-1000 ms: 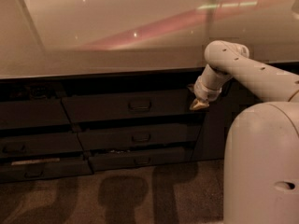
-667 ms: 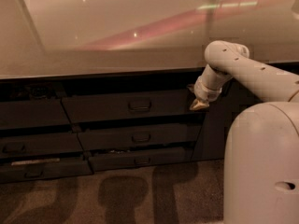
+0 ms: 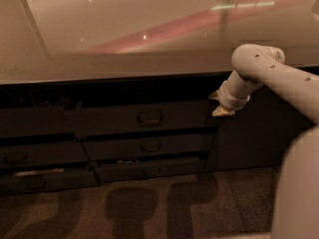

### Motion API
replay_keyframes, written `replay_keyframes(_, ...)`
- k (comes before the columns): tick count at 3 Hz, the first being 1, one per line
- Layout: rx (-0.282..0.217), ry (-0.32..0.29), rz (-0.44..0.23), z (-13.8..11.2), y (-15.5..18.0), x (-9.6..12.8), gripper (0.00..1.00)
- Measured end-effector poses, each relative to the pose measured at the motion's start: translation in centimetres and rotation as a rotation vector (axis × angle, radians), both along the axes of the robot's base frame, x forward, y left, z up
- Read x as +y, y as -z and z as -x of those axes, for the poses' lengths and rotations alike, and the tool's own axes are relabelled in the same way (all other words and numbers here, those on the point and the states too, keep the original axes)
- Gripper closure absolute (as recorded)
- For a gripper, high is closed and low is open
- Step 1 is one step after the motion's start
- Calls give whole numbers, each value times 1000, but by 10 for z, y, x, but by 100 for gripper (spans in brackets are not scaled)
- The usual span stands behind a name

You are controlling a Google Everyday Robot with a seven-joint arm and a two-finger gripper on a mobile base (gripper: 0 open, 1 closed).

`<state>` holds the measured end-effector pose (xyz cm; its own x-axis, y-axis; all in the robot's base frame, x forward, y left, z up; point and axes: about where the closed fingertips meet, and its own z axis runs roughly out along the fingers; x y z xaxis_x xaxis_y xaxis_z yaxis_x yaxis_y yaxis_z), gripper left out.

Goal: Open top drawer

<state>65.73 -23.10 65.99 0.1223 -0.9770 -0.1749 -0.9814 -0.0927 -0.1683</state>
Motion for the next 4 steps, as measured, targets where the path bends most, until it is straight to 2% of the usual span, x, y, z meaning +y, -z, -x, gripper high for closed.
replay_keyframes(4,-5,-11,4,8,-9,-5,100)
